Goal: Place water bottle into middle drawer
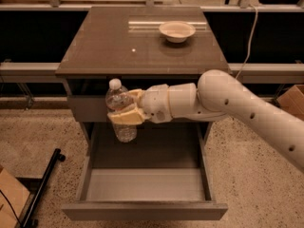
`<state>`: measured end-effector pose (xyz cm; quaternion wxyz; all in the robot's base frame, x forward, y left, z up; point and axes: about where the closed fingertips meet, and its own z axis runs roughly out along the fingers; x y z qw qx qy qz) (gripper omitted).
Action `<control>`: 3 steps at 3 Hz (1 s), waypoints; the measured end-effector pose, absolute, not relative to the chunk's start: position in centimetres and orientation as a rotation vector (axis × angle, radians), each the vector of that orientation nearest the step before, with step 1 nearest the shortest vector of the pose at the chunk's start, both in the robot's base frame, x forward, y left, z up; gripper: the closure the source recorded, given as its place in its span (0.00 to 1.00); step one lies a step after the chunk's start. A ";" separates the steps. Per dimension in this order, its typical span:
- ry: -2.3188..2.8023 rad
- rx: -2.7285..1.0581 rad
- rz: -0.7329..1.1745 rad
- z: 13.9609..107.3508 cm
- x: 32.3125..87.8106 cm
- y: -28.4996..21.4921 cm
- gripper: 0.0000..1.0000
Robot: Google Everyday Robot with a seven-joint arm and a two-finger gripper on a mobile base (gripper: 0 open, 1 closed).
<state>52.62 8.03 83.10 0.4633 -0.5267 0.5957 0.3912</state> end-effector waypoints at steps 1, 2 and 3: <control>1.440 -1.355 0.981 76.0 56.2 10.5 1.00; 1.435 -1.360 1.006 75.5 56.1 11.5 1.00; 1.430 -1.392 1.006 74.9 55.8 11.9 1.00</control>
Offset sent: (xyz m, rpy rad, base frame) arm 0.0290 0.0205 -0.0595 -0.0129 -0.0044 0.0456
